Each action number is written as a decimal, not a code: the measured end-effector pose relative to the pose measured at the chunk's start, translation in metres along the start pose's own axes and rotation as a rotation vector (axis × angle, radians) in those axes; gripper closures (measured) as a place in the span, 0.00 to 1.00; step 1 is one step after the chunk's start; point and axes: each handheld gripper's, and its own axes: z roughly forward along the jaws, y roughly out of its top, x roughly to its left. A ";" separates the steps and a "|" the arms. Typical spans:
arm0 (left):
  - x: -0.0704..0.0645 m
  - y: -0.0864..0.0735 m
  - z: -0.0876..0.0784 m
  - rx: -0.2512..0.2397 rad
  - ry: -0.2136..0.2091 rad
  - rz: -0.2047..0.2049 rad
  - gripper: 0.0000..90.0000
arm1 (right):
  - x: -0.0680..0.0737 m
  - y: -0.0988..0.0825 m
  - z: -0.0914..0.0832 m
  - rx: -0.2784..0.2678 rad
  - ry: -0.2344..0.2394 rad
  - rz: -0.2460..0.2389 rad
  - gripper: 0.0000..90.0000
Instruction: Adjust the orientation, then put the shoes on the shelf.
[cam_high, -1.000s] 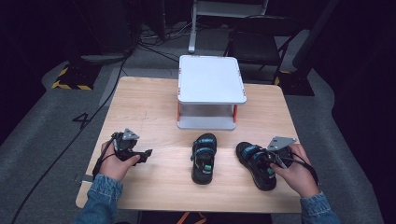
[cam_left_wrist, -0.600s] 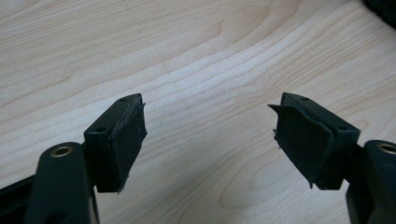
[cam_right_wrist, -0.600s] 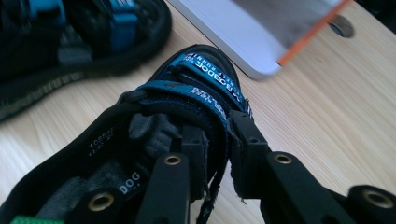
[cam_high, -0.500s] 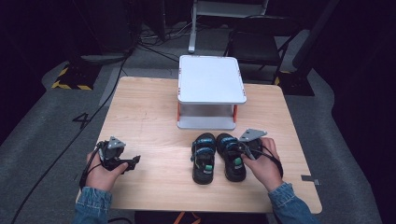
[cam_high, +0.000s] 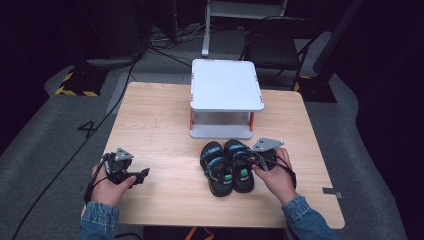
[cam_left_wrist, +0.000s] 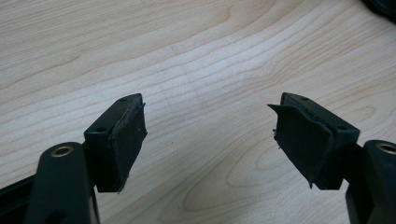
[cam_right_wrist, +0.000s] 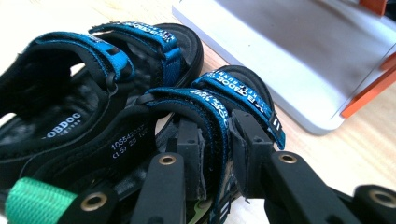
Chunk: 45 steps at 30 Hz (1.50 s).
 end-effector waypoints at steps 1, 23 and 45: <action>0.000 0.001 0.001 0.005 -0.006 0.004 0.28 | -0.001 -0.002 0.000 -0.002 0.003 0.007 0.81; -0.007 -0.003 -0.005 -0.083 0.019 -0.041 0.28 | 0.016 0.008 -0.047 -0.050 0.026 0.197 0.52; -0.015 0.000 0.008 -0.117 -0.069 0.012 0.27 | 0.042 0.015 -0.010 0.097 0.137 0.414 0.47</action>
